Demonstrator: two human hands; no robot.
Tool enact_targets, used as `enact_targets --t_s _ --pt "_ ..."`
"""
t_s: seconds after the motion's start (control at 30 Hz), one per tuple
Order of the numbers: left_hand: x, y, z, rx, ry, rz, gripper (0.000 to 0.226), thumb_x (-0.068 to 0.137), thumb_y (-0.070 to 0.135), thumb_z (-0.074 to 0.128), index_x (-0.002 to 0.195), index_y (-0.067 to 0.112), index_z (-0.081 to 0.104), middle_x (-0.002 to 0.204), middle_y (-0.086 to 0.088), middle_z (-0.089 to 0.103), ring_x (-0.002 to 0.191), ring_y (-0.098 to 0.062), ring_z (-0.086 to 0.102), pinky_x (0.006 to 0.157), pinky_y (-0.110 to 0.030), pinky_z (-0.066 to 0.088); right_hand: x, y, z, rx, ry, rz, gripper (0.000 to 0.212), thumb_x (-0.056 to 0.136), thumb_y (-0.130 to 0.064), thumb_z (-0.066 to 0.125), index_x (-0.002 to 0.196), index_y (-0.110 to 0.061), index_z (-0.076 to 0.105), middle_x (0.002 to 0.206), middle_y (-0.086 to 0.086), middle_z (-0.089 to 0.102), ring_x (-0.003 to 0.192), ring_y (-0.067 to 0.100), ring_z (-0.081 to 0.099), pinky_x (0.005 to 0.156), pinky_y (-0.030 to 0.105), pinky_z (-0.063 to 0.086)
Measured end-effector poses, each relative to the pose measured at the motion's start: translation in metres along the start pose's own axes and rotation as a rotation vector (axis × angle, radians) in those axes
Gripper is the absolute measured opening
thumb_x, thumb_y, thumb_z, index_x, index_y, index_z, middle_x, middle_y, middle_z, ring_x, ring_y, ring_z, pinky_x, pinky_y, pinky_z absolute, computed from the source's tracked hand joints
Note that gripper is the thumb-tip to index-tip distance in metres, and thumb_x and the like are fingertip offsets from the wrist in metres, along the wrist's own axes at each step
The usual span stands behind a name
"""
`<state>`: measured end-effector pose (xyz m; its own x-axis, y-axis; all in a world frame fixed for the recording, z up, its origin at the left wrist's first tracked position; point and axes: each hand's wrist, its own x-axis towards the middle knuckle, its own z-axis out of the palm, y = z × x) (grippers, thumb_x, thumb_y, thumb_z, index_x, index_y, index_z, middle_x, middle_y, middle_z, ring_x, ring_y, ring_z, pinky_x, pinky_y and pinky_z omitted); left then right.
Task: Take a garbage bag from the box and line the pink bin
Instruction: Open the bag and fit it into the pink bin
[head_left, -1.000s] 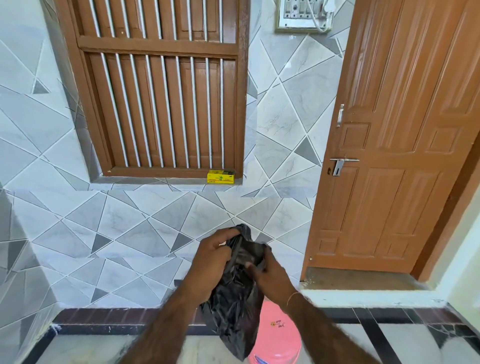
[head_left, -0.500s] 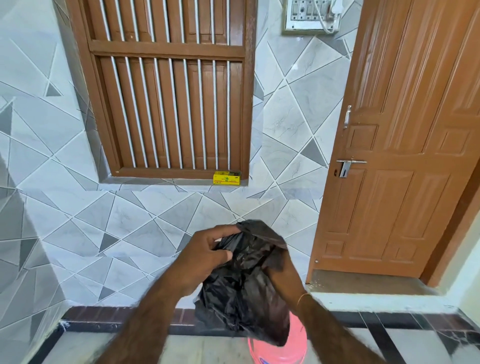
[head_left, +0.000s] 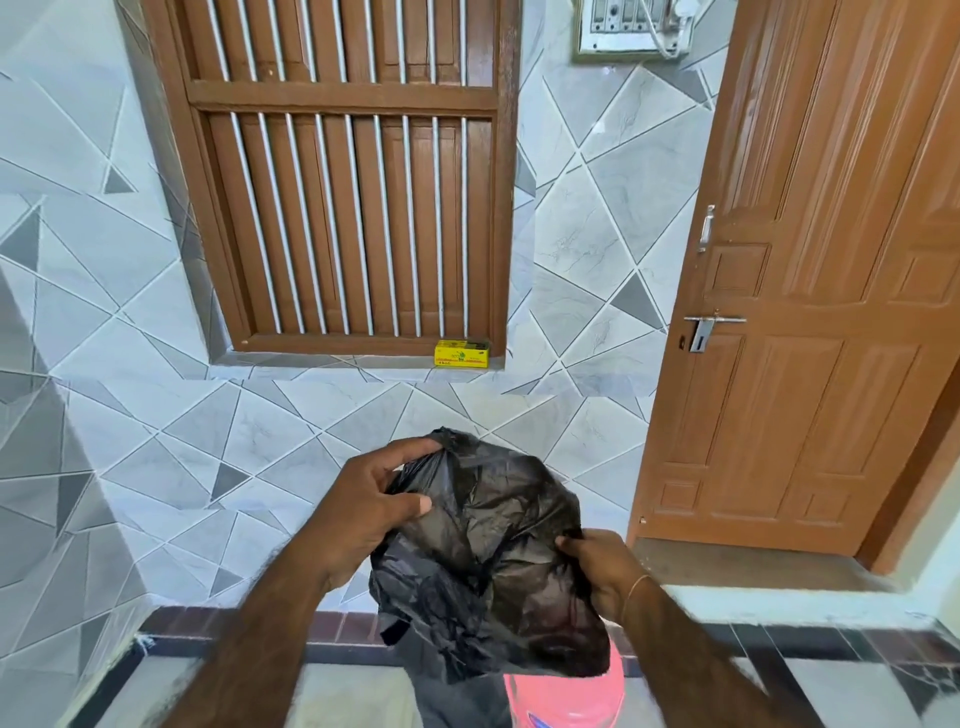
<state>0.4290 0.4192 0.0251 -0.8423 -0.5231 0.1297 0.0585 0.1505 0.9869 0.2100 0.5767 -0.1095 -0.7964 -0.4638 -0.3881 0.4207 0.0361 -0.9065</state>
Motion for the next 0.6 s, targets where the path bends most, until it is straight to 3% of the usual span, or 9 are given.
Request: enact_targets --t_s 0.1,0.17,0.27,0.33,0.5,0.6 --pt "0.008 -0.024 -0.010 0.417 0.178 0.050 0.042 0.083 -0.010 0.059 0.102 0.026 0.068 0.099 0.008 0.068 0.084 -0.008 0.067 0.070 -0.019 0.054 0.005 -0.013 0.004 -0.350 0.245 -0.224 0.016 0.082 0.007 0.054 0.096 0.002 0.063 0.094 0.018 0.069 0.081 0.029 0.063 0.077 0.037 0.050" --pt "0.016 -0.042 -0.014 0.738 0.238 0.117 0.028 0.084 -0.005 0.054 0.090 0.021 0.063 0.094 0.003 0.062 0.085 -0.015 0.061 0.075 -0.026 0.051 -0.002 -0.026 -0.002 -0.565 0.376 -0.393 0.017 0.082 0.005 0.047 0.091 -0.009 0.050 0.085 0.014 0.059 0.078 0.027 0.051 0.073 0.032 0.039" --pt "0.022 -0.056 -0.012 1.202 0.194 0.022 0.010 0.083 0.008 0.060 0.091 0.010 0.065 0.096 -0.010 0.064 0.092 -0.030 0.061 0.083 -0.038 0.053 -0.010 -0.033 -0.013 -0.909 0.293 -0.657 0.015 0.073 -0.002 0.039 0.076 -0.016 0.039 0.074 0.012 0.049 0.066 0.028 0.042 0.063 0.035 0.034" --pt "0.022 -0.060 -0.007 1.255 0.221 -0.063 0.022 0.082 0.011 0.064 0.103 0.004 0.062 0.104 -0.013 0.064 0.097 -0.033 0.062 0.085 -0.042 0.054 -0.008 -0.034 -0.023 -1.205 0.242 -0.777 0.007 0.077 -0.014 0.042 0.076 -0.018 0.047 0.085 0.010 0.051 0.071 0.034 0.051 0.062 0.037 0.036" --pt "0.024 -0.079 0.007 1.102 0.343 -0.181 0.026 0.089 0.023 0.053 0.111 0.009 0.054 0.114 -0.010 0.052 0.096 -0.036 0.063 0.085 -0.045 0.051 -0.008 -0.022 -0.045 -1.706 0.266 -0.913 0.031 0.088 -0.046 0.049 0.101 -0.020 0.060 0.102 0.006 0.056 0.082 0.031 0.063 0.058 0.036 0.048" --pt "0.029 -0.092 0.010 1.182 0.141 -0.272 0.039 0.087 0.024 0.056 0.121 0.008 0.045 0.121 -0.010 0.049 0.103 -0.036 0.063 0.090 -0.045 0.051 -0.011 -0.021 -0.057 -1.837 0.199 -0.649 0.033 0.091 -0.033 0.051 0.122 -0.022 0.050 0.119 0.007 0.056 0.100 0.033 0.064 0.075 0.039 0.052"
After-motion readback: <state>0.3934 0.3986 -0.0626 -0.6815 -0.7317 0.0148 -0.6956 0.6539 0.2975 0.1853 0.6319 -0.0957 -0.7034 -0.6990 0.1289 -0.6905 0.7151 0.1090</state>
